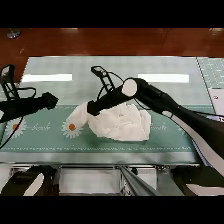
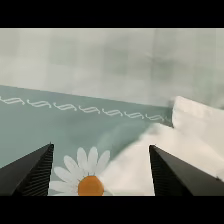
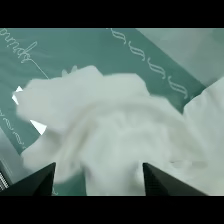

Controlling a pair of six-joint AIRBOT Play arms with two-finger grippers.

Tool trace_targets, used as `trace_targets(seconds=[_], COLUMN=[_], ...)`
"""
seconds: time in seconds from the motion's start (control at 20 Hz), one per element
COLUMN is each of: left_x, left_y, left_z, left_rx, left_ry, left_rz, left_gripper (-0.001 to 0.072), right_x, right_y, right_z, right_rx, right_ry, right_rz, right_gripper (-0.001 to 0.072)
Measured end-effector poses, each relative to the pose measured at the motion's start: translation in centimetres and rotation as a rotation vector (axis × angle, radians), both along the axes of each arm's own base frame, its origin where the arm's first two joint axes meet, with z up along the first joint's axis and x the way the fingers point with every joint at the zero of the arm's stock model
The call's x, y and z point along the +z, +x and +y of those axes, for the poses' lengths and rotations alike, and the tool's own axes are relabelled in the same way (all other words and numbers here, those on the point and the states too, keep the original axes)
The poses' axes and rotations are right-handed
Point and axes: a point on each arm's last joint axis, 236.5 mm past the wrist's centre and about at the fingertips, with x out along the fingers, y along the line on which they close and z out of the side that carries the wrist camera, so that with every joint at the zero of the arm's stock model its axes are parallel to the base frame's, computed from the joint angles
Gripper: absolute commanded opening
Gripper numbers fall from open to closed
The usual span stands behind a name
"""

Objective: Fold the shirts.

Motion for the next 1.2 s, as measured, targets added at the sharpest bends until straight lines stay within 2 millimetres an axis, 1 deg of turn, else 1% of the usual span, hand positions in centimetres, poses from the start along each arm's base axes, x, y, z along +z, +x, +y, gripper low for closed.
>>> trace_targets(seconds=[0.05, 0.1, 0.15, 0.2, 0.25, 0.3, 0.35, 0.4, 0.45, 0.5, 0.55, 0.65, 0.75, 0.85, 0.9, 0.95, 1.0, 1.05, 1.2], left_x=[-0.3, -0.8, -1.3, -1.8, -2.5, -3.3, -4.4, -5.6, -6.9, -8.0, -9.1, -10.8, -12.0, -12.9, -13.3, -13.4, -13.4, -13.3, -12.5], left_y=[-0.3, -0.7, -1.3, -1.8, -2.6, -3.4, -4.4, -5.2, -6.1, -6.7, -7.1, -7.2, -6.4, -5.1, -4.5, -3.9, -3.2, -2.7, -1.2], left_z=[-0.5, -0.9, -1.1, -1.1, -1.0, -1.1, -1.1, -1.1, -1.1, -1.3, -1.6, -2.0, -2.5, -3.1, -3.5, -3.8, -4.2, -4.4, -4.8], left_rx=[-0.023, -0.043, -0.064, -0.074, -0.082, -0.088, -0.091, -0.089, -0.081, -0.075, -0.065, -0.047, -0.03, -0.019, -0.022, -0.025, -0.03, -0.038, -0.061], left_ry=[-0.006, -0.009, -0.008, -0.007, -0.008, -0.014, -0.023, -0.031, -0.048, -0.073, -0.108, -0.164, -0.222, -0.276, -0.303, -0.325, -0.345, -0.36, -0.377], left_rz=[0.017, 0.042, 0.076, 0.106, 0.147, 0.192, 0.239, 0.278, 0.322, 0.356, 0.384, 0.423, 0.425, 0.41, 0.399, 0.385, 0.365, 0.35, 0.298], left_gripper=[0.0703, 0.0703, 0.0704, 0.0704, 0.0703, 0.0703, 0.0703, 0.0703, 0.0703, 0.0703, 0.0703, 0.0703, 0.0703, 0.07, 0.0646, 0.025, 0.0036, 0.0022, 0.0023], right_x=[0.4, 0.9, 1.7, 2.4, 2.9, 2.9, 2.4, 1.5, 0.2, -1.2, -2.4, -4.3, -5.5, -6.5, -7.1, -7.6, -8.2, -8.8, -10.3], right_y=[1.2, 2.5, 4.4, 6.2, 7.5, 8.0, 7.8, 6.8, 5.1, 3.4, 1.7, -1.2, -3.0, -4.3, -4.9, -5.5, -6.2, -6.8, -8.6], right_z=[-1.4, -3.7, -7.2, -11.1, -15.9, -20.4, -25.0, -28.2, -30.6, -32.2, -32.9, -33.0, -32.5, -31.8, -31.5, -30.9, -30.4, -29.8, -27.6], right_rx=[0.001, -0.005, -0.037, -0.092, -0.17, -0.256, -0.359, -0.45, -0.535, -0.603, -0.651, -0.711, -0.737, -0.729, -0.722, -0.705, -0.683, -0.66, -0.58], right_ry=[-0.018, -0.05, -0.094, -0.134, -0.176, -0.198, -0.213, -0.2, -0.165, -0.125, -0.081, -0.009, 0.03, 0.031, 0.018, 0.008, -0.012, -0.029, -0.066], right_rz=[-0.007, -0.012, -0.028, -0.04, -0.03, -0.007, 0.028, 0.075, 0.139, 0.186, 0.226, 0.285, 0.316, 0.344, 0.359, 0.379, 0.402, 0.421, 0.485], right_gripper=[0.0625, 0.0624, 0.0622, 0.0622, 0.0621, 0.0621, 0.0621, 0.0621, 0.0621, 0.0621, 0.0621, 0.062, 0.0621, 0.0622, 0.0622, 0.0622, 0.0622, 0.0622, 0.0621])
